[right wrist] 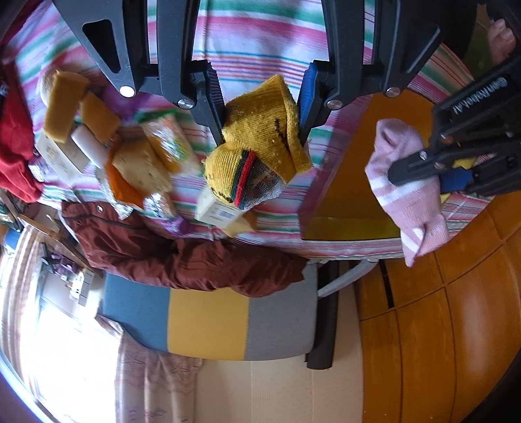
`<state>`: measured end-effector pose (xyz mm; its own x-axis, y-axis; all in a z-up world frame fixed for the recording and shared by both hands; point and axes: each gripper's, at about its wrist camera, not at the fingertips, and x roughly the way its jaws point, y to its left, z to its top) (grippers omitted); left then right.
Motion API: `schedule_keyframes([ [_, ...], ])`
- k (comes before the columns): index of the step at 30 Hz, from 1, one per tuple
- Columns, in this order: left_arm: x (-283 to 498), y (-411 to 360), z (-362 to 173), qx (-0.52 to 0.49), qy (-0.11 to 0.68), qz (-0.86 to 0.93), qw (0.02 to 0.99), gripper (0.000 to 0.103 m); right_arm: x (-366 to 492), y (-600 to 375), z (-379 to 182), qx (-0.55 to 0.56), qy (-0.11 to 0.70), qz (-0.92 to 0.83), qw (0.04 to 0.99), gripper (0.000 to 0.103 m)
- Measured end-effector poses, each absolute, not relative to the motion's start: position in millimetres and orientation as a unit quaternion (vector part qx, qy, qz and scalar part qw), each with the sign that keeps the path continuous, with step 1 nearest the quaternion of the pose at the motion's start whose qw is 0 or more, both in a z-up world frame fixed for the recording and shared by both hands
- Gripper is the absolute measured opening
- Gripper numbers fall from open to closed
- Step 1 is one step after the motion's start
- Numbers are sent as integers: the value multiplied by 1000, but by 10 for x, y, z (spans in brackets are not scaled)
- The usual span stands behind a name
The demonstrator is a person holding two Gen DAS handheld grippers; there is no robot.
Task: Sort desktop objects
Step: 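Carry both socks over the gold tray and open both tools to drop them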
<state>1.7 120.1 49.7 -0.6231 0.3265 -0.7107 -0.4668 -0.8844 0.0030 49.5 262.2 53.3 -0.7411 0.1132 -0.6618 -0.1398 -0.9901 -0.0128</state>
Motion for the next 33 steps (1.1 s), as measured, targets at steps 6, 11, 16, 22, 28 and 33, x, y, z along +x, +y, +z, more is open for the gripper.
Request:
schedule_keyframes([
  [6, -260, 924, 468, -382, 89, 901, 185, 32, 151, 2339, 622, -346, 9, 938, 32, 40],
  [11, -614, 657, 401, -395, 85, 902, 150, 32, -250, 2109, 616, -358, 16, 933, -5, 40],
  [16, -939, 435, 270, -408, 98, 900, 117, 32, -678, 1890, 510, -386, 37, 921, -41, 40],
  [22, -1216, 241, 112, -424, 98, 895, 94, 32, -1078, 1745, 328, -413, 51, 907, -57, 40],
  [28, -1486, 127, -55, -444, 98, 887, 80, 32, -1415, 1696, 156, -438, 64, 895, -49, 40],
  [33, -1739, 47, -135, -455, 86, 883, 72, 37, -1741, 1645, 52, -450, 72, 889, -41, 43],
])
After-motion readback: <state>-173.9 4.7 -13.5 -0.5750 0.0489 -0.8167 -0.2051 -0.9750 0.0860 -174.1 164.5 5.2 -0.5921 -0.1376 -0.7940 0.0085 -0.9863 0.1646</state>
